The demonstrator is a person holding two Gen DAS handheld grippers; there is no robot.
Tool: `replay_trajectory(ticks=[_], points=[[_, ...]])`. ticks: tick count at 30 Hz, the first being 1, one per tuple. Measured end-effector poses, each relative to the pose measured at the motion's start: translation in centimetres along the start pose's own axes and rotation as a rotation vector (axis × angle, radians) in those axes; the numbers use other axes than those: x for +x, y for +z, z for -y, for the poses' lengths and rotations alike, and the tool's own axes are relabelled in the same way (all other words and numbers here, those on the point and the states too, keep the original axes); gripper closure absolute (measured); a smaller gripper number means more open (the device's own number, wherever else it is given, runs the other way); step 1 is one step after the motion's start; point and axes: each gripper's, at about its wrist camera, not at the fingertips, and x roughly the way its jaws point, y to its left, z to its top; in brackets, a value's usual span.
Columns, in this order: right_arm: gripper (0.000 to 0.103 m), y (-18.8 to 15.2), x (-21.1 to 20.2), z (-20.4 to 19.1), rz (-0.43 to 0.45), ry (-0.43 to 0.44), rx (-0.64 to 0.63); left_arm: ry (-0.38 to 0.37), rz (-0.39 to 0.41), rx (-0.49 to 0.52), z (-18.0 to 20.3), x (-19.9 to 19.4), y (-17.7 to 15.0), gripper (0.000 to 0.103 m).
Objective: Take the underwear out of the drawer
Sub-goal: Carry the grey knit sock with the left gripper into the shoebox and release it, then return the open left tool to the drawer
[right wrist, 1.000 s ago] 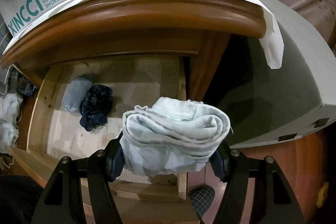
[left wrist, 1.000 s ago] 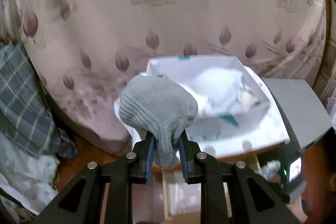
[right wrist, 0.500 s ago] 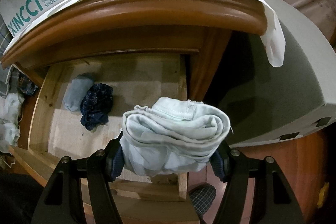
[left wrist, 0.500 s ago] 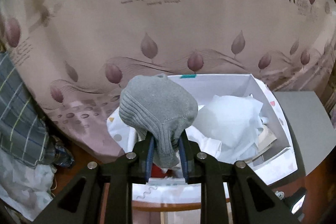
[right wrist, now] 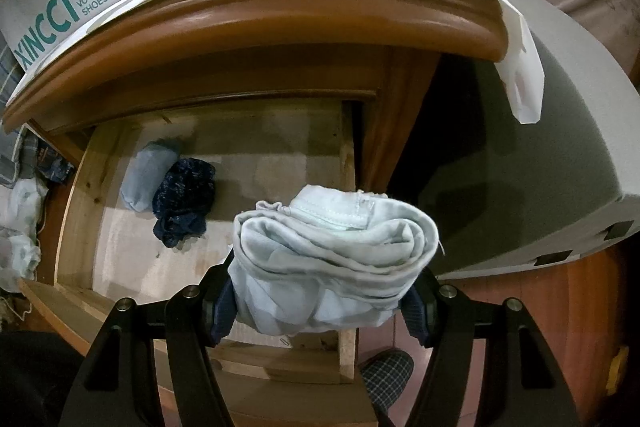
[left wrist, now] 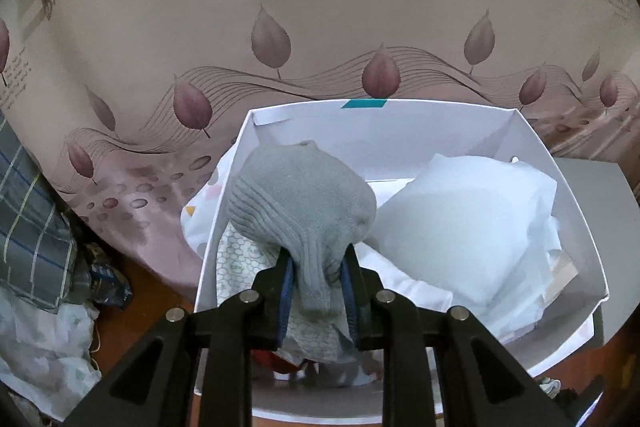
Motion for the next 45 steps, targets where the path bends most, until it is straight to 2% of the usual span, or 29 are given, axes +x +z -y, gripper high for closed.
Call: replay_trajectory(ticks=[3,10,13,25,34,42,45], points=[[0.039,0.0,0.0,0.0,-0.002,0.002,0.001,-0.004,-0.002,-0.013,-0.4,0.0,0.0,0.077],[0.039,0.0,0.0,0.0,-0.001,-0.002,0.000,0.043,-0.004,0.052,1.1,-0.6,-0.5,0.067],[0.039,-0.1,0.0,-0.1,-0.001,0.000,-0.001,0.053,-0.015,0.052,1.3,-1.0,-0.7,0.050],[0.039,-0.1,0.0,0.1,0.000,0.004,0.001,0.033,0.051,-0.012,0.1,-5.1,-2.3,0.049],[0.039,-0.1,0.0,0.0,0.002,-0.007,-0.004,0.034,0.081,-0.069,-2.1,-7.7,-7.8,0.049],[0.039,-0.1,0.2,-0.3,-0.001,-0.018,-0.019,0.147,0.099,-0.083,-3.5,-7.4,-14.6,0.049],[0.039,-0.1,0.2,-0.4,-0.001,-0.023,-0.021,0.155,0.086,-0.104,-3.6,-6.1,-16.9,0.049]])
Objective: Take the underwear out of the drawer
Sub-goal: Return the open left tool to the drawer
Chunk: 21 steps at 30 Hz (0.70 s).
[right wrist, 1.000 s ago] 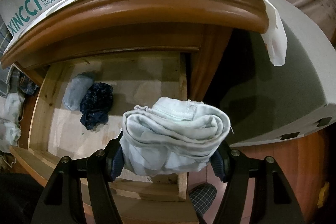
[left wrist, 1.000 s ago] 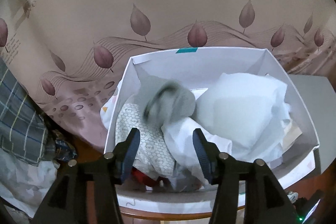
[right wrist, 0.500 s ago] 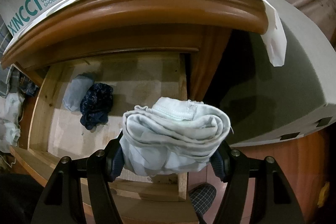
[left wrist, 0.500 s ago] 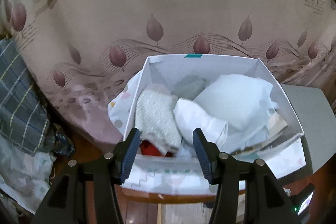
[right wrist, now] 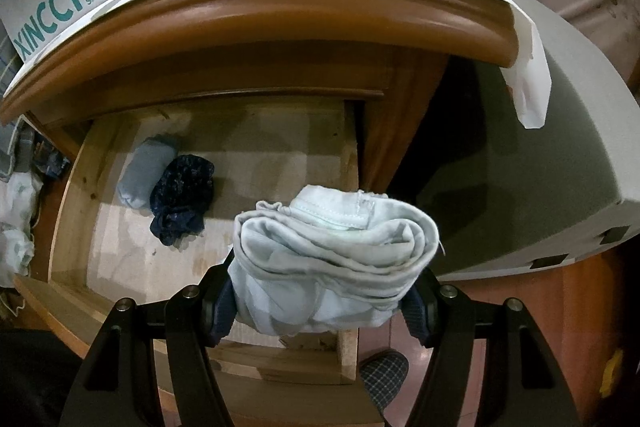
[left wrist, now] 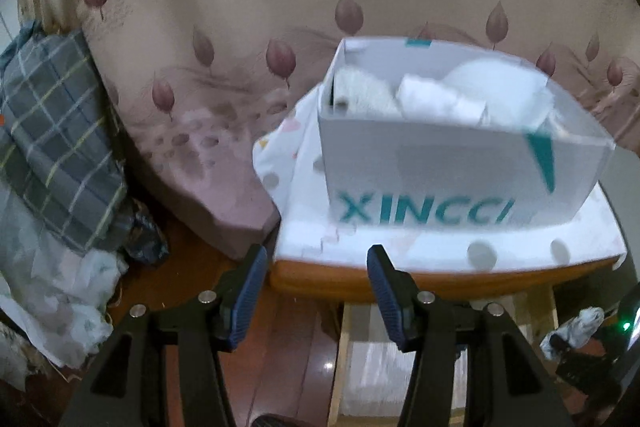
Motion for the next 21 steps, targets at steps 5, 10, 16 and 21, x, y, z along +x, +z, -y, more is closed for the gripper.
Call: replay_trajectory(ticks=[5,10,16,21], points=[[0.039,0.0,0.0,-0.1,0.001,-0.001,-0.001,0.061,-0.013,-0.090,0.3,2.9,-3.6,0.049],[0.039,0.0,0.3,0.1,-0.006,0.005,0.010,0.038,-0.063,-0.133,1.1,5.9,-6.3,0.049],[0.039,0.0,0.7,-0.1,-0.017,-0.015,0.004,0.036,-0.105,-0.084,1.6,7.7,-7.9,0.049],[0.039,0.1,0.4,-0.8,-0.001,-0.022,-0.027,0.022,-0.115,-0.091,1.1,8.0,-7.9,0.049]])
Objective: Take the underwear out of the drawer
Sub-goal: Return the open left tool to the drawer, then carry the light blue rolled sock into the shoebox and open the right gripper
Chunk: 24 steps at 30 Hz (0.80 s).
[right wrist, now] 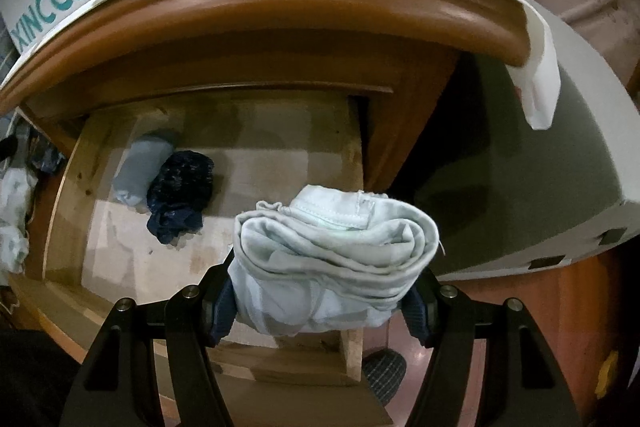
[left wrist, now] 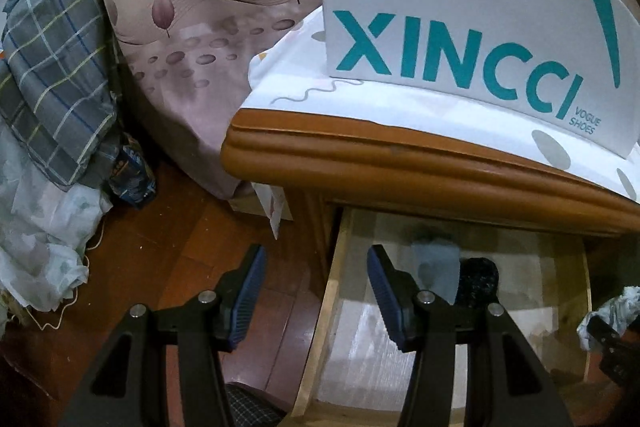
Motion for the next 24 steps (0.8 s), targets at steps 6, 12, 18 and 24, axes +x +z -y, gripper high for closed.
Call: replay_trajectory(ticks=[6,12,18,24], points=[[0.039,0.0,-1.6,-0.5,0.072,0.041,-0.041,0.019,-0.030,-0.005,-1.0,0.8,0.1,0.049],[0.039,0.3,-3.8,-0.1,0.079,0.068,-0.005,-0.007,-0.055,-0.051,-2.3,0.8,0.1,0.049],[0.039,1.6,-8.0,-0.3,0.113,0.075,-0.017,-0.019,-0.034,-0.078,-3.1,-0.1,0.5,0.049],[0.039,4.3,-13.7,-0.8,0.188,0.073,-0.053,-0.023,-0.030,-0.101,-3.8,-0.5,0.7,0.049]])
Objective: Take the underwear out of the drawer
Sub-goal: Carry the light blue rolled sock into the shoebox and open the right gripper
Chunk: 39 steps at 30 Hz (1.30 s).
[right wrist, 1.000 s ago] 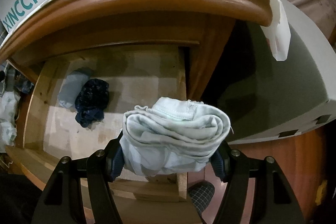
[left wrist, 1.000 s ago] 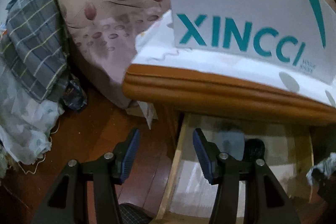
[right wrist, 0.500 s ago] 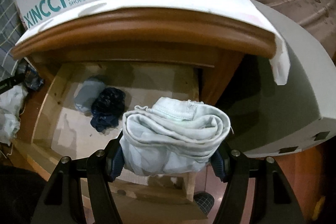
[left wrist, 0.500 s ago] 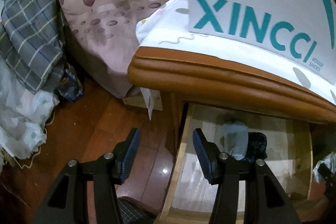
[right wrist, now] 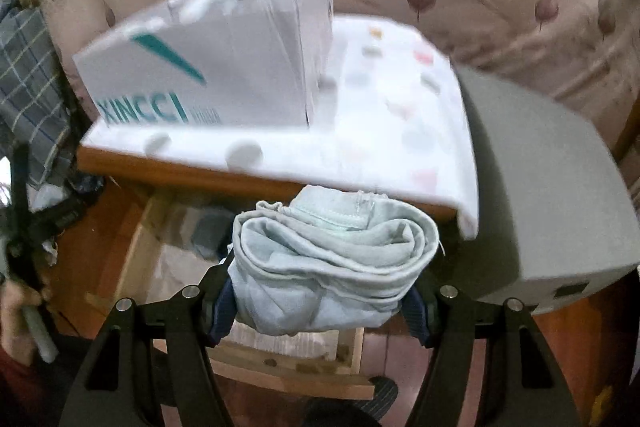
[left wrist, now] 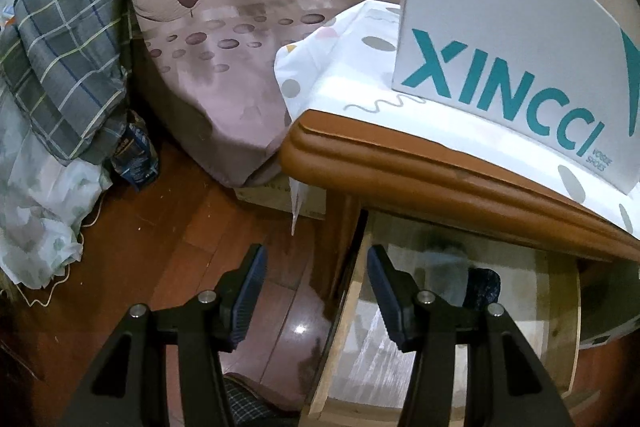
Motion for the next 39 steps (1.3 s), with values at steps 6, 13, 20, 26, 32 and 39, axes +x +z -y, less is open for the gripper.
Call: replay_trajectory(ticks=[6,13,20,26,32,39], points=[[0.039,5.4,-3.6,-1.2,0.065,0.011,-0.027,-0.008,-0.010,-0.030,-0.9,0.1,0.3,0.049],[0.039,11.6,-5.5,-3.5,0.114,0.001,-0.070,0.002,0.014,-0.133,-3.6,-0.5,0.9,0.049],[0.039,16.3,-4.4,-7.0,0.116,0.019,-0.119,0.018,-0.005,-0.228,-6.1,-0.2,1.1,0.050],[0.039,18.7,-1.6,-10.9,0.091,0.044,-0.158,0.015,-0.019,-0.244,-6.7,0.1,1.2,0.049],[0.039,18.9,3.0,-13.2,0.019,0.054,-0.170,-0.003,-0.030,-0.262,-7.0,0.2,1.1,0.050],[0.038,19.1,8.2,-12.4,-0.041,-0.009,-0.143,-0.007,-0.032,-0.253,-6.9,0.2,1.1,0.049]])
